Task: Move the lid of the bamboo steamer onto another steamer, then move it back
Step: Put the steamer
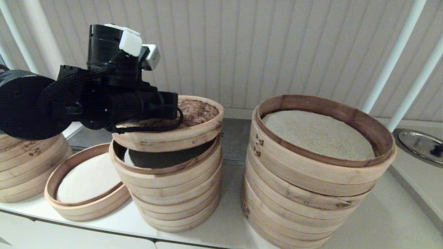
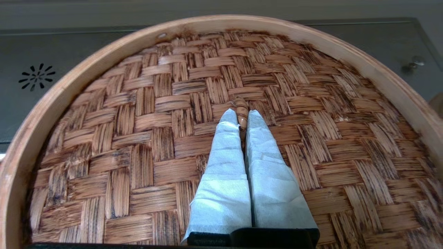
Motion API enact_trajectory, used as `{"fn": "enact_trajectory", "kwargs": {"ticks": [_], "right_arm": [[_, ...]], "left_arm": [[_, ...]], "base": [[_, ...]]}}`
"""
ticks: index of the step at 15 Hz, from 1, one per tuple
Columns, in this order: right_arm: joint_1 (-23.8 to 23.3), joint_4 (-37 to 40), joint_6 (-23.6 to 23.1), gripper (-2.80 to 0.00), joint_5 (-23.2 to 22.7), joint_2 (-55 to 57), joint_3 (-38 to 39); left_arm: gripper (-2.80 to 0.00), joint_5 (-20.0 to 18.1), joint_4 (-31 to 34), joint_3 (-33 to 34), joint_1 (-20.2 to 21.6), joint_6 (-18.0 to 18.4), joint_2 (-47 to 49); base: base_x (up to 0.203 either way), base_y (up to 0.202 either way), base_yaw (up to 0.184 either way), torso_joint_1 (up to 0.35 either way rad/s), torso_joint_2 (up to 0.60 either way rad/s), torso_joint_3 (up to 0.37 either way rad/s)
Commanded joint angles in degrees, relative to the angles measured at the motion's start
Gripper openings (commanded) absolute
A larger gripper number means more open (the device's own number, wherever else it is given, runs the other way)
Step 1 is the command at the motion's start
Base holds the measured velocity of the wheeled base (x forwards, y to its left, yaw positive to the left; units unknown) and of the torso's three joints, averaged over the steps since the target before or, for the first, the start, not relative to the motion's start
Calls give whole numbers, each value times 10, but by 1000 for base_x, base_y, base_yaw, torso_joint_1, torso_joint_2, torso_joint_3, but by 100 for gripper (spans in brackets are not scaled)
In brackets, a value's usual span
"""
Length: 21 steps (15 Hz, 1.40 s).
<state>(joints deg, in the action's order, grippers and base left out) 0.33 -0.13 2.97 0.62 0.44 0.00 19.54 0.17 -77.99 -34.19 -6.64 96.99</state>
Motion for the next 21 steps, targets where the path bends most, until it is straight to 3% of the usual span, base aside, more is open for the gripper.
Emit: {"fn": "enact_trajectory", "kwargs": {"ticks": [1, 21], "right_arm": [[0, 0, 0, -280, 0, 0, 1], [0, 0, 0, -280, 0, 0, 1]], "left_arm": [[-280, 1, -4, 15, 0, 0, -11], [-280, 6, -29, 80, -20, 0, -44]], "base": [[0, 0, 0, 0, 0, 0], [0, 0, 0, 0, 0, 0]]}}
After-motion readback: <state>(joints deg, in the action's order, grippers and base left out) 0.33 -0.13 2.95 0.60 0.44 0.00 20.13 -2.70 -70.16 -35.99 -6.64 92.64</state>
